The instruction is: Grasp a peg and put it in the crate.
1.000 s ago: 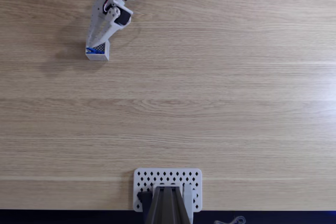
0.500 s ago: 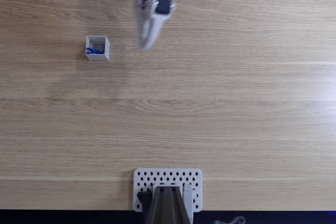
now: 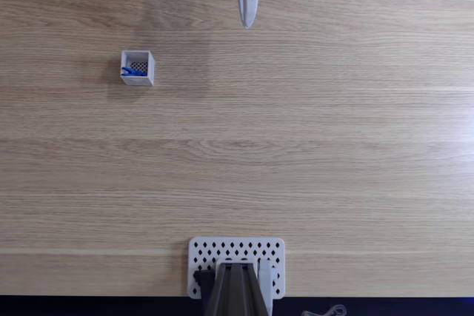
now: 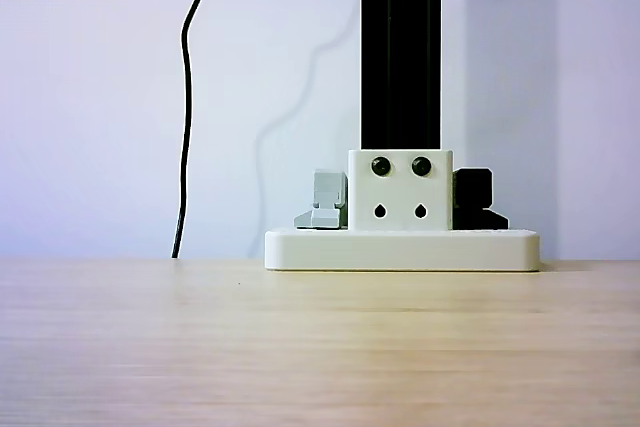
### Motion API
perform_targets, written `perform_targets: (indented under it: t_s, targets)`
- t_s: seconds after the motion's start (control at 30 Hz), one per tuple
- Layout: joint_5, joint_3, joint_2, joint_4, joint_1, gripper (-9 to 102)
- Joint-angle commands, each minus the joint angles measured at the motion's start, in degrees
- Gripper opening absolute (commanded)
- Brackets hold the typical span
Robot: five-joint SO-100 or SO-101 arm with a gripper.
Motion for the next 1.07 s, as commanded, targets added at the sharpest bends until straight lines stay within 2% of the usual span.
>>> perform_targets:
  t_s: [0.0, 0.27, 0.47, 1.03]
  targets:
    - [3.8, 4.2, 8.4, 0.8, -0.5, -1]
    - [13.5, 3.9, 8.1, 6.1, -0.4, -1]
    - [14.4, 3.9, 8.1, 9.4, -0.4, -1]
    - [14.5, 3.8, 8.1, 11.8, -0.5, -1]
